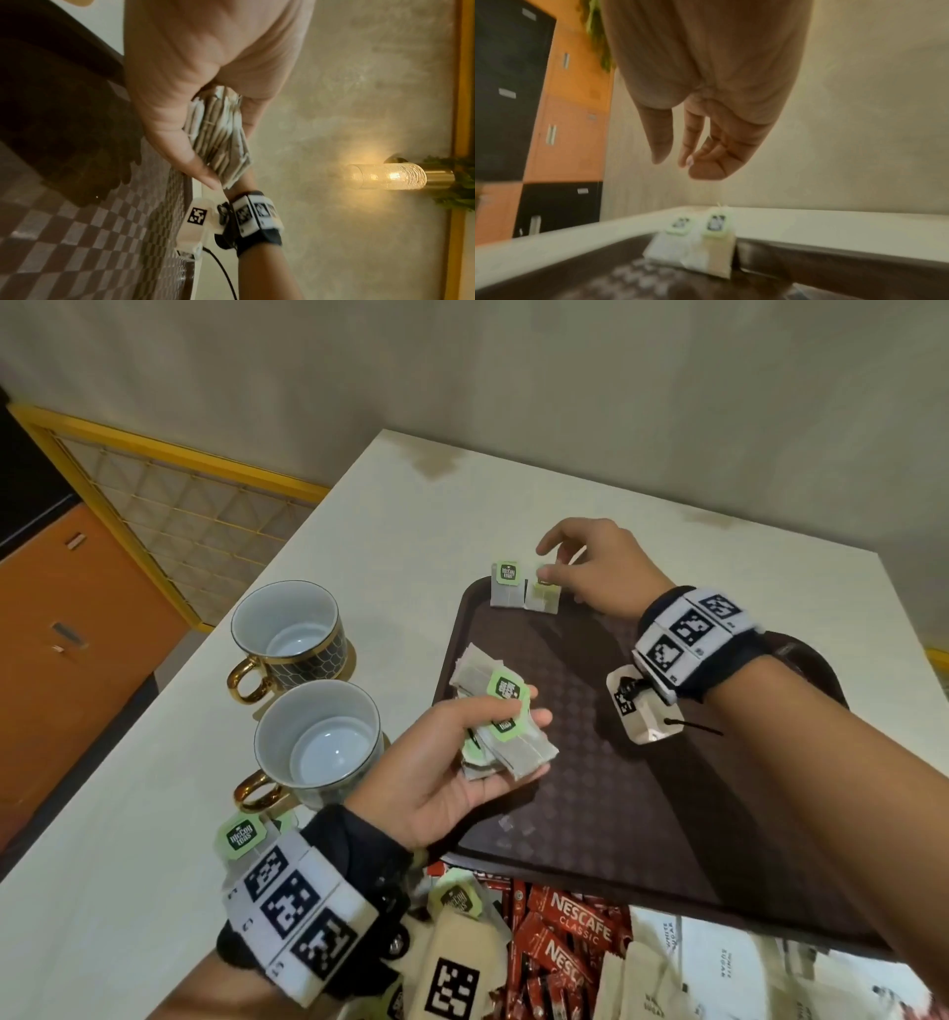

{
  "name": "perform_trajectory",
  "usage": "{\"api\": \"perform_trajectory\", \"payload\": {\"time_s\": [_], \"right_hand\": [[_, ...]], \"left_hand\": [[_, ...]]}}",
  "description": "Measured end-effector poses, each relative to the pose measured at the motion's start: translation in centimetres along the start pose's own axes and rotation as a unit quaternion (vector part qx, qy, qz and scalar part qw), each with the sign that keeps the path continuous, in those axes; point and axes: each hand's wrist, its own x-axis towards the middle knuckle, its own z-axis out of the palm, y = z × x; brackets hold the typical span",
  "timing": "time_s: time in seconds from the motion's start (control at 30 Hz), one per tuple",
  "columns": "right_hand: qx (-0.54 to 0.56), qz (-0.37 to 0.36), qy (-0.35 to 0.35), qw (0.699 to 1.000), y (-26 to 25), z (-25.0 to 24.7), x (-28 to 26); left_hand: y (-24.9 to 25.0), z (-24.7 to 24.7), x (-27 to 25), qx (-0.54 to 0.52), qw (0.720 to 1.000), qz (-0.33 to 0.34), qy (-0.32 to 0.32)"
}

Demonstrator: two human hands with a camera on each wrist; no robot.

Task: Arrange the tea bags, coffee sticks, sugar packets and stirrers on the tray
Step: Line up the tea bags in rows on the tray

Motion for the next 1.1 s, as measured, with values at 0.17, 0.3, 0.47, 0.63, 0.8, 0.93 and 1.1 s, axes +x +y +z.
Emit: {"api": "perform_trajectory", "payload": {"time_s": [0.17,0.3,0.47,0.63,0.8,0.93,1.1], "right_hand": [[0.142,-0.033,-0.194,0.970,-4.6,-2.0,-6.6],[0.109,-0.088,-0.223,0.965,-5.8,-2.1,-9.8],[0.128,-0.081,-0.073,0.986,-4.8,-3.4,-11.7],[0.218,-0.028,-0.045,0.975,-5.3,-5.5,-14.7],[0.167,-0.030,-0.221,0.960,-6.4,-5.9,-17.0],[0.157,-0.008,-0.212,0.964,-6.6,-5.2,-17.2],[0.106,-0.006,-0.188,0.976,-6.4,-4.4,-16.9]], "left_hand": [[0.6,0.7,0.1,0.064,0.997,0.031,-0.030],[-0.2,1.5,-0.4,0.155,0.985,0.071,-0.037],[-1.1,1.6,-1.5,0.151,0.984,0.064,-0.075],[-0.6,1.5,-2.4,0.129,0.987,0.059,-0.081],[0.0,1.5,-2.6,0.200,0.976,0.081,-0.036],[0.1,1.6,-2.5,0.239,0.968,0.071,-0.014],[0.3,1.6,-2.9,0.168,0.985,-0.003,-0.046]]}}
